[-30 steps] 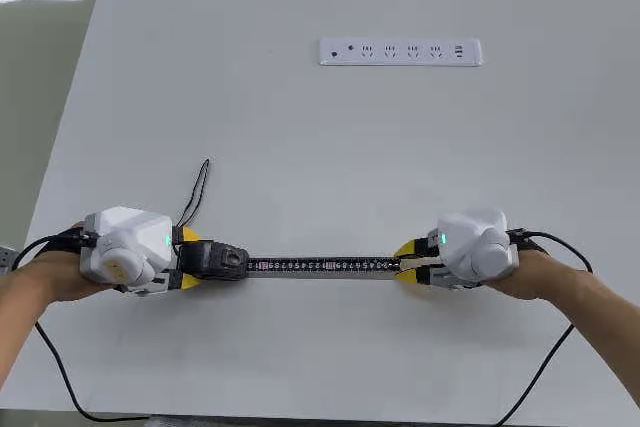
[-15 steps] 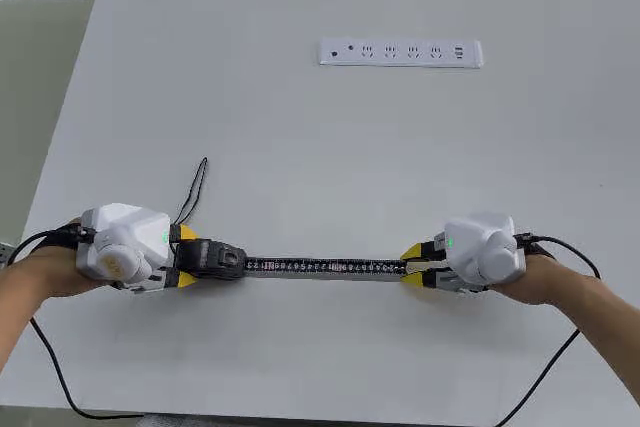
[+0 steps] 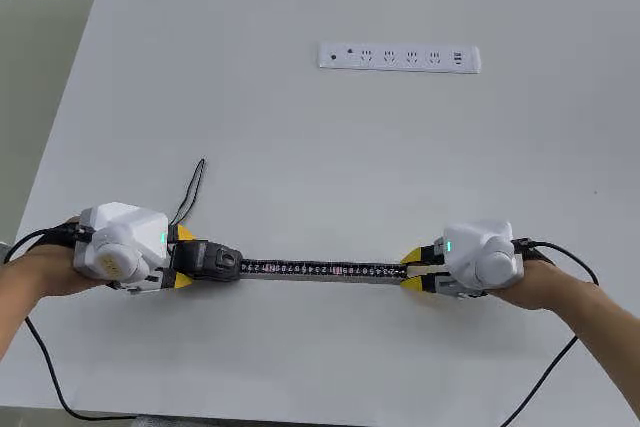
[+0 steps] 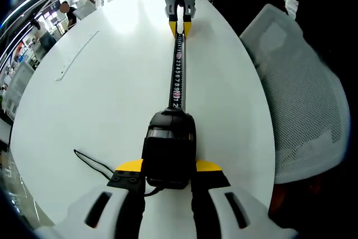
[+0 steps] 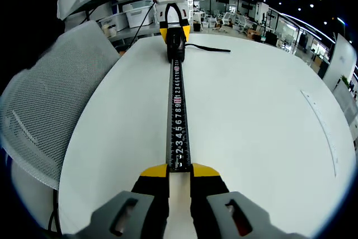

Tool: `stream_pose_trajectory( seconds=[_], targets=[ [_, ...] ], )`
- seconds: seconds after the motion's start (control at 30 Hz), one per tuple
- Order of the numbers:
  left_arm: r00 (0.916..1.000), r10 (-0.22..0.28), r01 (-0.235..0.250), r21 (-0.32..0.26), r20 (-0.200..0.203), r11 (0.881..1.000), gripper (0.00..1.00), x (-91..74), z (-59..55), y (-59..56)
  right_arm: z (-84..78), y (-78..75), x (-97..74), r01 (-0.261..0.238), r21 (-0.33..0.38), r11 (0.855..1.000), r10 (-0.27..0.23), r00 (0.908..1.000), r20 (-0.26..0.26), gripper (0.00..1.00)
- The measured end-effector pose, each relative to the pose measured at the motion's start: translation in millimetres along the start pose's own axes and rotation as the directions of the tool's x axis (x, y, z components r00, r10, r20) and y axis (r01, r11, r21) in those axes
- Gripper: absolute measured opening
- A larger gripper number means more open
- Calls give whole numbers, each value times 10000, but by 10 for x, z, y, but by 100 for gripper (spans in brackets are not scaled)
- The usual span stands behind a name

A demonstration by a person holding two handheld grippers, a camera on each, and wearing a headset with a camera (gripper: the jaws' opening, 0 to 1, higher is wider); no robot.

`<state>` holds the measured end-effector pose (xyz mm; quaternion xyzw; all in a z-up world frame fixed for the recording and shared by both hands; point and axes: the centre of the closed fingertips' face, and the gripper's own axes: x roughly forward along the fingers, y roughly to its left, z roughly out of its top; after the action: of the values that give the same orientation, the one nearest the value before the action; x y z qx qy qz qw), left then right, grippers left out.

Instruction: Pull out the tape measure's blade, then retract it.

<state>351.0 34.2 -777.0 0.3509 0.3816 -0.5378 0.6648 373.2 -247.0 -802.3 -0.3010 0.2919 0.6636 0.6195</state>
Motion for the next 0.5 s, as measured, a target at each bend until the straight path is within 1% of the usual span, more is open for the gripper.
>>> stream_pose_trajectory(
  seconds=[0.07, 0.2, 0.3, 0.33, 0.37, 0.5],
  targets=[
    [10000, 3, -3, -44, 2, 10000, 28, 8, -6, 7, -1, -15, 0, 86, -5, 10000, -86, 9999, -83, 12],
    [10000, -8, 8, -77, -6, 10000, 28, 15, 2, 11, -13, -8, 16, 10, -74, 10000, -12, 9996, -284, 12],
    [10000, -35, 34, -100, -18, 9999, 28, 29, -7, 20, 1, 2, 13, 7, -118, 9999, -11, 9995, -305, 14],
    [10000, -40, 40, -108, -32, 9999, 28, 32, -14, 24, -31, -7, 10, 23, -87, 10000, -27, 9991, -418, 14],
    [10000, -57, 56, -133, -39, 9999, 28, 31, -11, 22, -25, -7, 21, 26, -14, 10000, -27, 9994, -340, 14],
    [10000, -64, 63, -162, -38, 9998, 28, 32, -15, 24, -7, -6, 24, 52, 5, 10000, -52, 9994, -340, 16]
  ],
)
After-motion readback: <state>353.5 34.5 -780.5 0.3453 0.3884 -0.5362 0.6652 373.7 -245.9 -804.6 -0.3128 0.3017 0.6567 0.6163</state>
